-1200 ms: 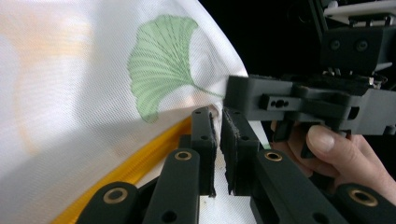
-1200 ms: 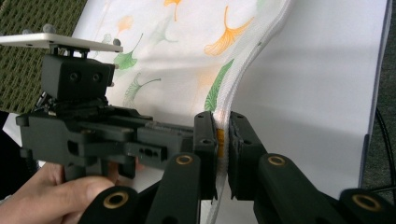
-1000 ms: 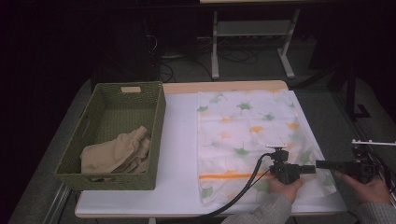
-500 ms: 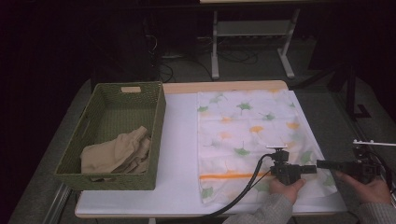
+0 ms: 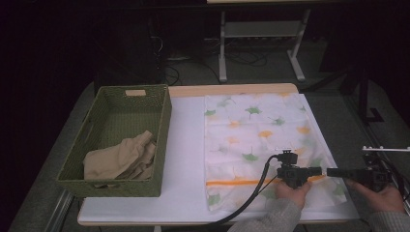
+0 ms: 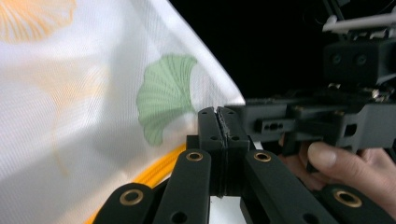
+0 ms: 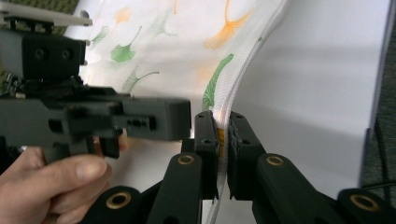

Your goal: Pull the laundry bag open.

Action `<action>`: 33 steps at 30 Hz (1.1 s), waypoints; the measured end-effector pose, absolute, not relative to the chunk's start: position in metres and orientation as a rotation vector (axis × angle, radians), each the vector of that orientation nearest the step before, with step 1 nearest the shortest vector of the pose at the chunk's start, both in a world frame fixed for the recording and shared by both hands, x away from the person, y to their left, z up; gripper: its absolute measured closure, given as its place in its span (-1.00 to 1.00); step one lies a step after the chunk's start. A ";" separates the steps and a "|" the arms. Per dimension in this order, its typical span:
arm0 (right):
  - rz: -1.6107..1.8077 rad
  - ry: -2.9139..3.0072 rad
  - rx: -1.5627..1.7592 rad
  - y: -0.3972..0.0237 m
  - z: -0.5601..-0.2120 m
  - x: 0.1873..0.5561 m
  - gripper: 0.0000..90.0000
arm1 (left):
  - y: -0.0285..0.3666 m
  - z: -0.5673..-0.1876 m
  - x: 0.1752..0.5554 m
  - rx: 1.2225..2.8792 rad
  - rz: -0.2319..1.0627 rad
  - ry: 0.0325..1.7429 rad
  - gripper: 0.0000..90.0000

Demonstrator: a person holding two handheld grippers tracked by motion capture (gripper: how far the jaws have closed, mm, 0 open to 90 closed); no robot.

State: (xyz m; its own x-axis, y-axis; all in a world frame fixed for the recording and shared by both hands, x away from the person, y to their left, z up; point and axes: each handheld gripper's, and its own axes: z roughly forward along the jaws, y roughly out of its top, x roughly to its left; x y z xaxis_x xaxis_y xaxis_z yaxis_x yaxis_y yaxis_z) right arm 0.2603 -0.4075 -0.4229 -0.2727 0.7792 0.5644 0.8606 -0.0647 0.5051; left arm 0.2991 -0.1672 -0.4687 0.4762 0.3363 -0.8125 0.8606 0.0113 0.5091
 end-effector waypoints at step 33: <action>-1.252 -2.072 -1.848 -0.408 -0.426 0.261 0.85 | -0.176 -0.479 0.302 1.571 -0.625 1.088 0.96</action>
